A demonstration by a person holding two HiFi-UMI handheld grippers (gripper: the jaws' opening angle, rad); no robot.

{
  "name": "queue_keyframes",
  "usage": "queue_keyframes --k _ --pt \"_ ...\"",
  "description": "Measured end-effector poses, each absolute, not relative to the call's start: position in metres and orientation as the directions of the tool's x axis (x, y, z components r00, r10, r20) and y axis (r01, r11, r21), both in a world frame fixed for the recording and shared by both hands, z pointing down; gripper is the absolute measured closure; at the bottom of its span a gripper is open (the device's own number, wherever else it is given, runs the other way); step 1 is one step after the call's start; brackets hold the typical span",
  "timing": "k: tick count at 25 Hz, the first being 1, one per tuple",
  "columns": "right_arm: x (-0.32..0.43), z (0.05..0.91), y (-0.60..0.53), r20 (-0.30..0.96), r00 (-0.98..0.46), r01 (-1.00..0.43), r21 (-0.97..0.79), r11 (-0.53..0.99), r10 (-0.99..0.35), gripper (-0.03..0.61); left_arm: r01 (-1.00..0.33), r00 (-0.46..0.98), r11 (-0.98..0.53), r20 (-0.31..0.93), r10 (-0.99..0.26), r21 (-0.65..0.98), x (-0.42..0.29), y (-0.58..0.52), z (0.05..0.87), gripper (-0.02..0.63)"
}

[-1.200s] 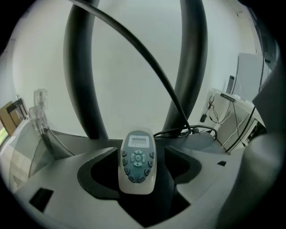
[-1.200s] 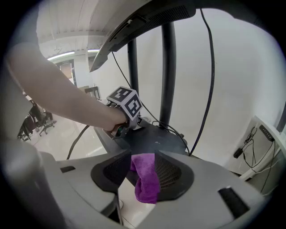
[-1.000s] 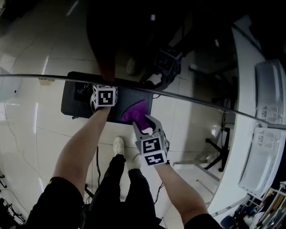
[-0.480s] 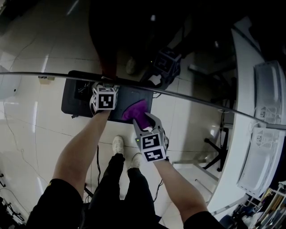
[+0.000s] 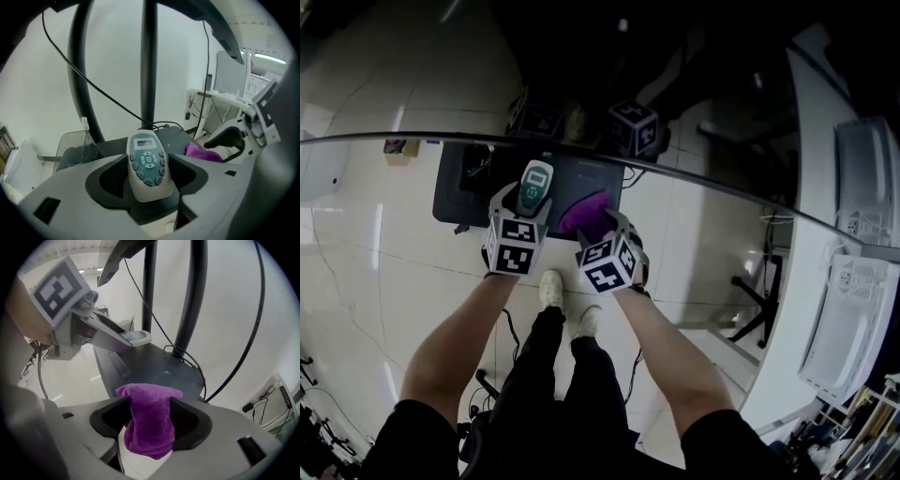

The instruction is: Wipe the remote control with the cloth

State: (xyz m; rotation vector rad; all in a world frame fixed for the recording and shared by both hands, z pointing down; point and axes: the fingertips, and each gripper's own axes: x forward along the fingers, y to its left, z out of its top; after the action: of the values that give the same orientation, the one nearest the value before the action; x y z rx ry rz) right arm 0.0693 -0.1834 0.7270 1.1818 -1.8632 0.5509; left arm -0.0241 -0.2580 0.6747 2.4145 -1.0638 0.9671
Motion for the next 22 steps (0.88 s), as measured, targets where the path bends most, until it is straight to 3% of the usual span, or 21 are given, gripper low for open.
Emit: queue_keyframes --k 2,8,9,11,13,17,22 --pt "0.069 0.74 -0.183 0.852 -0.193 -0.881 0.068 0.468 -0.487 0.258 -0.735 0.506 -0.678 0.689 -0.519 0.028 -0.028 -0.244 0.674 0.35" --pt "0.067 0.76 -0.19 0.874 -0.2 -0.899 0.016 0.438 -0.442 0.261 -0.705 0.515 -0.71 0.689 -0.51 0.001 -0.037 -0.212 0.667 0.35" --pt "0.067 0.759 -0.191 0.875 -0.201 -0.901 0.012 0.434 -0.441 0.282 -0.697 0.517 -0.717 0.688 -0.509 -0.007 -0.038 -0.207 0.665 0.351" --pt "0.07 0.755 -0.192 0.873 -0.193 -0.903 0.02 0.429 -0.447 0.381 -0.684 0.519 -0.729 0.689 -0.506 -0.02 -0.038 -0.198 0.662 0.35" --pt "0.075 0.745 -0.191 0.868 -0.183 -0.904 0.035 0.426 -0.461 0.422 -0.674 0.518 -0.738 0.69 -0.505 -0.034 -0.039 -0.19 0.656 0.35" --pt "0.076 0.7 -0.184 0.815 -0.216 -0.907 0.037 0.42 -0.538 0.448 -0.659 0.518 -0.749 0.679 -0.519 -0.07 -0.044 -0.174 0.633 0.351" --pt "0.064 0.575 -0.151 0.672 -0.33 -0.891 0.01 0.455 -0.662 0.451 -0.618 0.524 -0.776 0.668 -0.529 -0.13 -0.045 -0.137 0.586 0.351"
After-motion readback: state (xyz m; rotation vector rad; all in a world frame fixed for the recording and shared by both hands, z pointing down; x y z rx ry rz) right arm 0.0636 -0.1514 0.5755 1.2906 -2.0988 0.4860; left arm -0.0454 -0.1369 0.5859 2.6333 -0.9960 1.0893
